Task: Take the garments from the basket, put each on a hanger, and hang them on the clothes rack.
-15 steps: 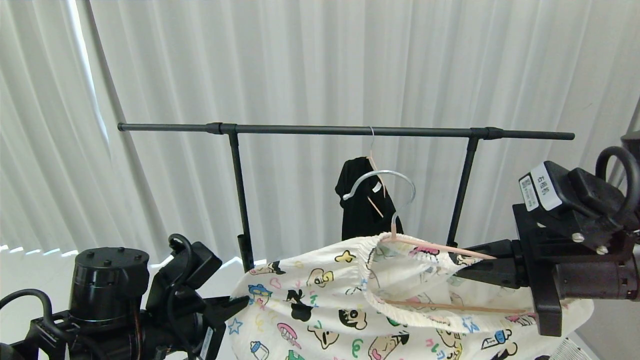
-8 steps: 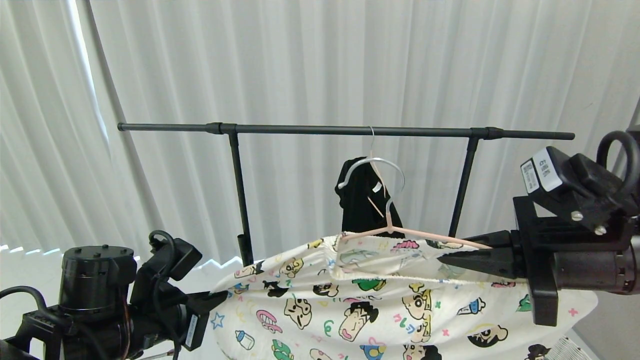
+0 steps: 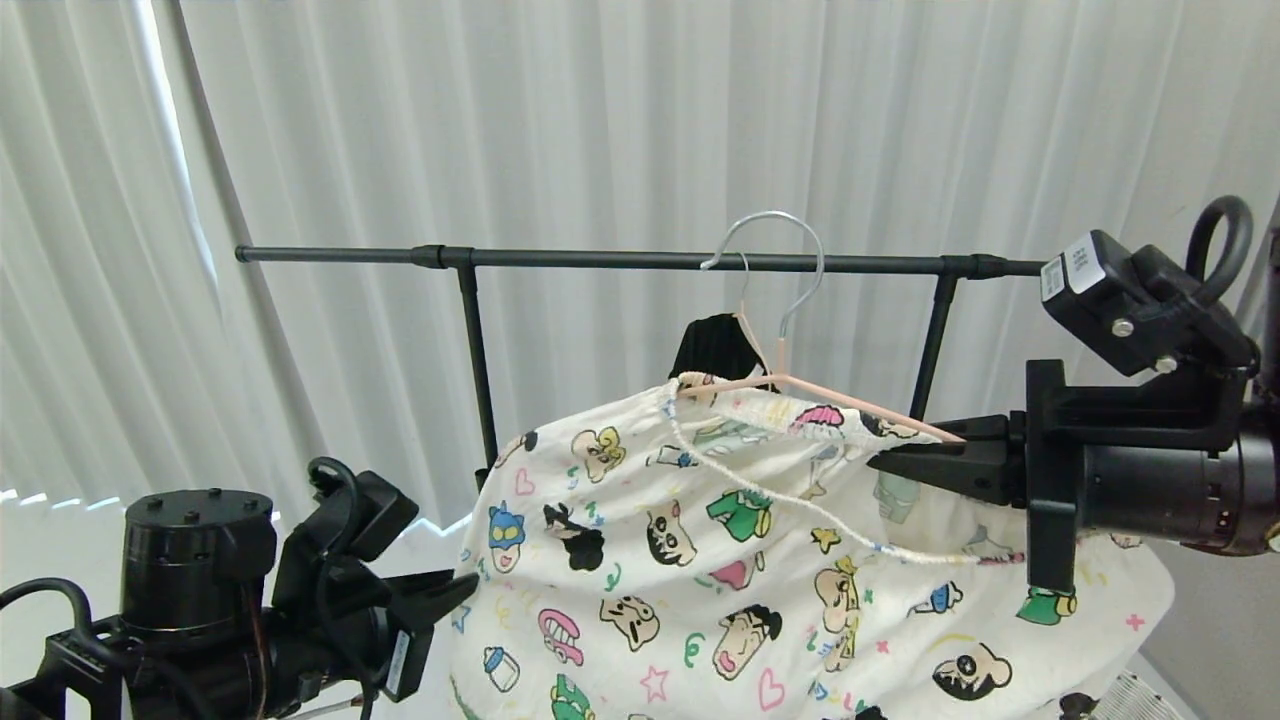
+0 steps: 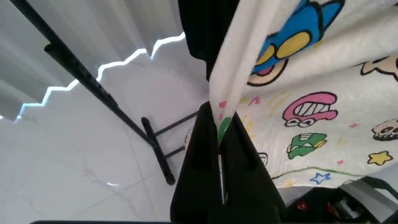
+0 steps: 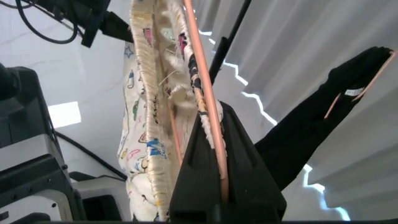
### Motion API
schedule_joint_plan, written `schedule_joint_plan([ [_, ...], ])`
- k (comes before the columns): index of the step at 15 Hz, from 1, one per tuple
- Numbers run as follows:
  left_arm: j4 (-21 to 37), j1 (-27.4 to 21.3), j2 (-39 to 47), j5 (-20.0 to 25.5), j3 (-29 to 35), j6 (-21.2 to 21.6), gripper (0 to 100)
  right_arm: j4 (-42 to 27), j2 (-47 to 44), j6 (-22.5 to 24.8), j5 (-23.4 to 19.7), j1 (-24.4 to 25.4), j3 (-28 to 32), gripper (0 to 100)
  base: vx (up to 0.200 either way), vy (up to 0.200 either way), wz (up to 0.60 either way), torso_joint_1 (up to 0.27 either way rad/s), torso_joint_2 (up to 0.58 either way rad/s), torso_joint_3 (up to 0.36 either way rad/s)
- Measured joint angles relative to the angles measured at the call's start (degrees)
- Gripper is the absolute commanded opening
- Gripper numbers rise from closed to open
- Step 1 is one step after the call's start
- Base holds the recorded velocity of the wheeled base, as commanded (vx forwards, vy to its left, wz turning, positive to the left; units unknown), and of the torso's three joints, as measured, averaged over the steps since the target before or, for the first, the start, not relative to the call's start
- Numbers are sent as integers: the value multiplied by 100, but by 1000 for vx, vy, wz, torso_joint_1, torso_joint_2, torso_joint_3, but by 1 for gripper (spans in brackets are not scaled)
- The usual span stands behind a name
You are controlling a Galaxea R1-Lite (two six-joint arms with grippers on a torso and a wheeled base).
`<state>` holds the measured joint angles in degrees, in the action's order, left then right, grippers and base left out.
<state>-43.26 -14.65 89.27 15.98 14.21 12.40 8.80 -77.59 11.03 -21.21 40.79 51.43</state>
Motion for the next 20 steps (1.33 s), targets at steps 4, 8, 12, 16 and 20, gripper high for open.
schedule_joint_plan([
  [4,-250,0,-27,9,2,-24,100,-7,6,-1,105,-68,-11,0,0,0,0,0,0,0],
  [8,-1164,126,-215,20,45,-26,100,-13,23,-80,329,-375,-85,0,0,0,0,0,0,0],
  [12,-1204,516,-683,-39,133,-226,100,-44,100,-78,591,-745,-496,0,0,0,0,0,0,0],
  [16,-1167,1034,-840,-408,108,-226,100,-631,496,-85,962,-1006,-1117,0,0,0,0,0,0,0],
  [20,-1172,1113,-592,-1608,146,-217,100,-1340,1005,-88,1339,-1527,-1420,0,0,0,0,0,0,0],
])
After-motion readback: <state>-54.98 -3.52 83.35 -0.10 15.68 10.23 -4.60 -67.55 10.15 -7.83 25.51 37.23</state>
